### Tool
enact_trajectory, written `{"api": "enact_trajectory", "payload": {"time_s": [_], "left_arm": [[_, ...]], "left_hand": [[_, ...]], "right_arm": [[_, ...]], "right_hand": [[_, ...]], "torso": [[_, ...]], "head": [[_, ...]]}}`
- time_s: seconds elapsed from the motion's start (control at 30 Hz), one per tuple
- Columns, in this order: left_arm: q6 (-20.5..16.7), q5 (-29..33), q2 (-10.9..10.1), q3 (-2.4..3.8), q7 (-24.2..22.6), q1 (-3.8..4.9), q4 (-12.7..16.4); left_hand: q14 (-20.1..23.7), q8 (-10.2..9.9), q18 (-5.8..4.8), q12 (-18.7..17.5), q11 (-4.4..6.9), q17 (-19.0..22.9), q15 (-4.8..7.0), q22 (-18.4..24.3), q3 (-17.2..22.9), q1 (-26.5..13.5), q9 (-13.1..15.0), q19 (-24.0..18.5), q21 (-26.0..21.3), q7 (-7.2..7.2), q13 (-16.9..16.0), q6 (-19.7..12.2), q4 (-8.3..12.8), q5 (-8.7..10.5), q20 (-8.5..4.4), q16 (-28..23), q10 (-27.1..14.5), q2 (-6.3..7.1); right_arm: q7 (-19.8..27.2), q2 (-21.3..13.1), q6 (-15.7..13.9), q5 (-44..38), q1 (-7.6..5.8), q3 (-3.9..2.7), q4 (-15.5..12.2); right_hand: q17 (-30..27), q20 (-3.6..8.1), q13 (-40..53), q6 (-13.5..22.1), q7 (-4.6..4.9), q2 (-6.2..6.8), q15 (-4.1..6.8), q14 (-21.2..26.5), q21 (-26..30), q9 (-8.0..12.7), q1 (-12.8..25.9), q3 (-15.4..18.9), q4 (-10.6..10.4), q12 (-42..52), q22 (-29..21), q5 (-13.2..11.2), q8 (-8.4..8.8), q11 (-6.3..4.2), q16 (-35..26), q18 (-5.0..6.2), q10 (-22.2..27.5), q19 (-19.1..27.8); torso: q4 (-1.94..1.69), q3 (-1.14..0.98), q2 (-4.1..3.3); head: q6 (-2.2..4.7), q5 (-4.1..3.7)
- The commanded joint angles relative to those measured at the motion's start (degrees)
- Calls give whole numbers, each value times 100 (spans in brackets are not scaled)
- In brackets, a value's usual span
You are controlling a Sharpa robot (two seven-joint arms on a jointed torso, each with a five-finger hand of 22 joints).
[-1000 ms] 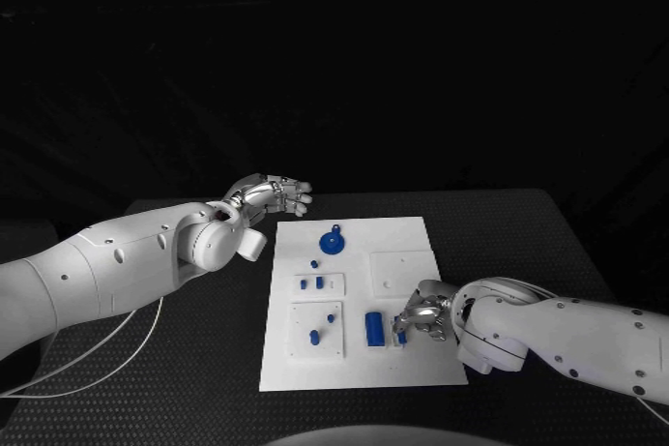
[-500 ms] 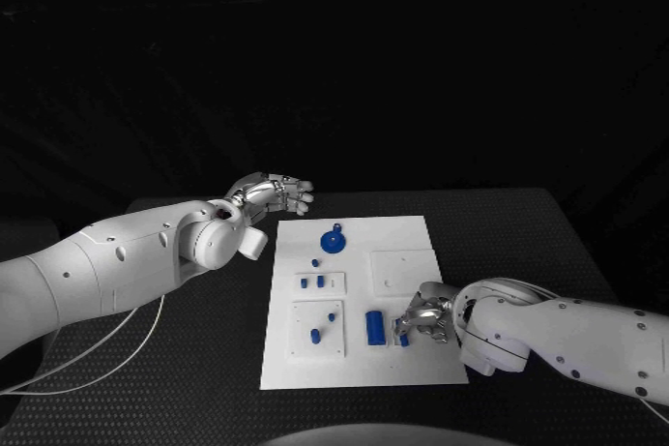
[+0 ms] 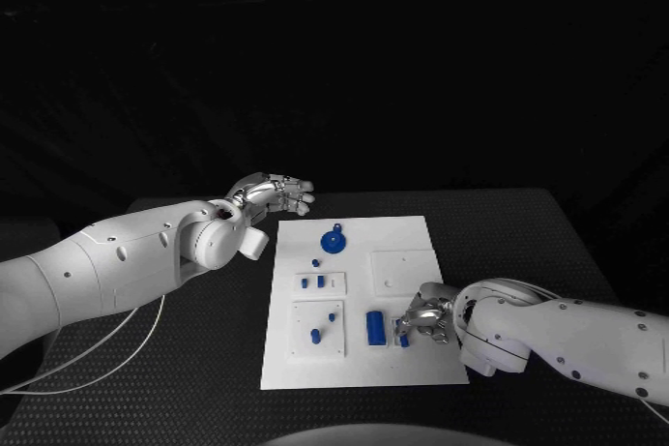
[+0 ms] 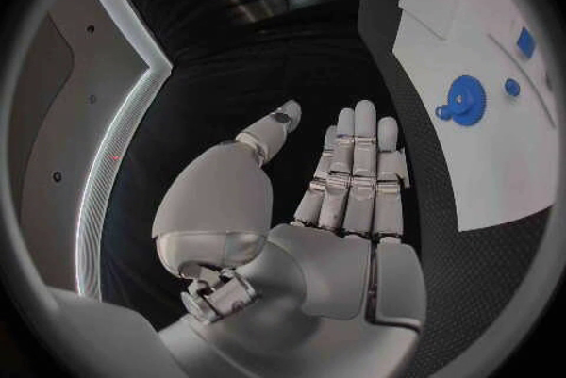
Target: Assemble the parts on the task board
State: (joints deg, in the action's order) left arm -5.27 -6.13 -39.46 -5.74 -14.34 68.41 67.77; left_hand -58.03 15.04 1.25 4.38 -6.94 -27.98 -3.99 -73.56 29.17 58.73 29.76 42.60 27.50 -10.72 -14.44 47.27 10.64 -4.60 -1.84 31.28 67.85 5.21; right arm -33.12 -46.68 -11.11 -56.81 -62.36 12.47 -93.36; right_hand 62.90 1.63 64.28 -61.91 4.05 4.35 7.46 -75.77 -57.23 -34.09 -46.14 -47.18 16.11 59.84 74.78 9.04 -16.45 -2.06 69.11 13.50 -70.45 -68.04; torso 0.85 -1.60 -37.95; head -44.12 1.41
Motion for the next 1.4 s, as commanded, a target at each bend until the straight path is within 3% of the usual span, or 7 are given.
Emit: {"api": "enact_trajectory", "payload": {"time_s": [0.03,0.4,0.6,0.97,1.07,1.23,1.4], "left_arm": [[89,-17,9,3,-31,4,13],[92,-18,9,3,-23,4,11],[95,-18,9,3,-20,4,11],[94,-18,11,3,-16,4,11],[94,-18,10,3,-15,4,9],[100,-19,-1,3,-10,4,11],[103,-20,-7,2,-10,4,13]], "left_hand": [[-20,27,49,13,4,-7,-8,-6,4,-55,-8,7,-23,14,8,-36,-43,9,20,-37,-49,8],[-20,27,49,12,4,-12,-9,-8,4,-56,-8,8,-26,14,9,-37,-45,9,21,-42,-50,8],[-20,27,49,12,4,-15,-9,-10,3,-55,-8,8,-28,13,9,-38,-45,10,21,-45,-51,10],[-21,28,50,13,4,-19,-9,-11,3,-54,-8,8,-30,13,10,-38,-46,10,21,-47,-51,9],[-21,28,50,12,3,-20,-9,-12,3,-54,-8,8,-31,13,10,-39,-46,10,21,-49,-51,10],[-21,28,50,13,4,-23,-9,-13,3,-54,-9,8,-32,13,10,-39,-47,11,21,-51,-51,10],[-22,28,50,13,4,-25,-9,-14,4,-53,-9,9,-33,13,10,-39,-47,11,21,-52,-51,10]], "right_arm": [[59,25,91,9,8,0,-16],[79,27,155,12,8,1,-20],[110,27,158,-19,8,1,-19],[192,-10,140,-162,8,1,-22],[289,-60,335,-242,8,1,-23],[399,-148,755,-480,8,1,-16],[401,-190,936,-523,9,4,-27]], "right_hand": [[-8,14,9,-36,9,21,36,1,4,-2,83,39,3,-16,-9,-42,-11,-14,-5,150,-42,-23],[-20,39,23,-28,9,480,44,3,24,3,334,426,-103,-36,-33,-535,23,-13,-12,150,-28,-38],[-24,54,28,-27,6,679,50,3,38,0,355,486,-231,-45,-47,-603,33,-16,-16,150,-26,-45],[-24,65,31,-24,5,686,54,4,41,-3,286,471,-227,-44,-50,-602,35,-20,-15,150,-27,-46],[-25,68,34,-20,6,743,54,6,43,-5,263,482,-228,-46,-51,-603,38,-19,-17,150,-24,-44],[-28,70,48,41,25,1033,46,25,58,-10,191,610,-219,-59,-55,-601,68,1,-31,150,25,-20],[-22,67,70,83,38,1066,37,52,67,-35,31,845,-99,-55,-48,-613,75,12,-38,150,75,21]], "torso": [[0,3,0],[2,2,1],[2,-1,0],[3,-3,-1],[2,-2,1],[2,-3,1],[7,-4,-1]], "head": [[3,0],[-11,20],[-17,29],[-21,35],[-17,34],[1,29],[0,30]]}}
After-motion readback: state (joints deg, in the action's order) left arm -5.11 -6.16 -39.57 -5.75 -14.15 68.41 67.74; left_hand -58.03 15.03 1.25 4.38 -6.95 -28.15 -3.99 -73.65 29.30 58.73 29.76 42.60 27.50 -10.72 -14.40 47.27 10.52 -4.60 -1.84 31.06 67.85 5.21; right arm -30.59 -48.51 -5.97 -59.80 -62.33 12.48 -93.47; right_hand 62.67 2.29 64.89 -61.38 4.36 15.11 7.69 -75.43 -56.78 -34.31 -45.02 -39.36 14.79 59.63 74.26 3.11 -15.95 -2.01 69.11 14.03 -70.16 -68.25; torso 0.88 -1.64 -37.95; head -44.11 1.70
